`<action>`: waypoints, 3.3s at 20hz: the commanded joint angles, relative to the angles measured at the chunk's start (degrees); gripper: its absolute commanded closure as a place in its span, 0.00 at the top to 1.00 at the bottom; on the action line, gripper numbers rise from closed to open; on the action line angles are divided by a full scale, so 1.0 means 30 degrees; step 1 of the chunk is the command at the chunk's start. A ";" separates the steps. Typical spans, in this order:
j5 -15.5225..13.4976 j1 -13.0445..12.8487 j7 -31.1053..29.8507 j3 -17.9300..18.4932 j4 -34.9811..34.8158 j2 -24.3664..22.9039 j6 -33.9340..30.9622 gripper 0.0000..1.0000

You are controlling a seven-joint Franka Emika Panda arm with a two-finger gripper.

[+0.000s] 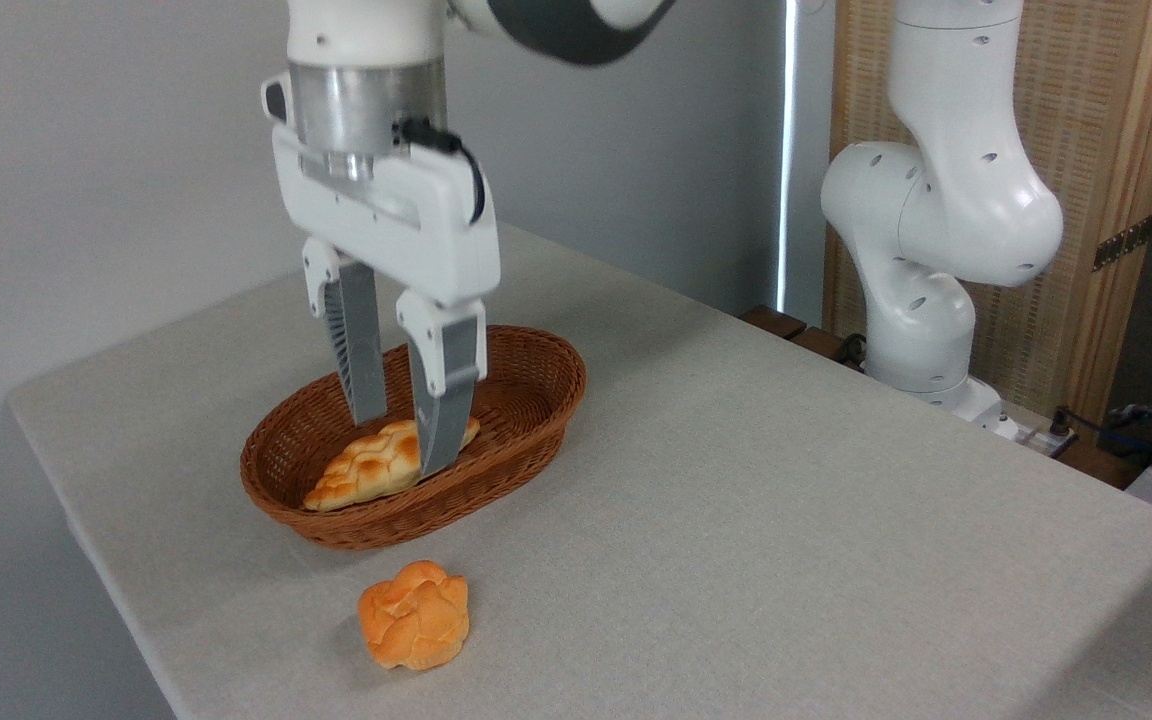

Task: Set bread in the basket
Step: 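Move the open gripper down over the orange bread roll, then close the gripper fingers around the orange bread roll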

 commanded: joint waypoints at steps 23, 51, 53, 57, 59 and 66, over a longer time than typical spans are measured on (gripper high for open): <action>0.0162 0.0197 0.0040 -0.0331 -0.2088 0.3166 0.3977 1.00; 0.1246 0.0197 0.0304 -0.0771 -0.2088 0.4249 0.4651 0.93; 0.1246 0.0197 0.0275 -0.0829 -0.2088 0.4250 0.4681 0.85; 0.1217 0.0197 0.0303 -0.0858 -0.2088 0.4279 0.4681 0.61; 0.1217 0.0197 0.0304 -0.0859 -0.2088 0.4279 0.4681 0.61; 0.0982 0.0284 0.0362 -0.0859 -0.2088 0.4250 0.4651 0.42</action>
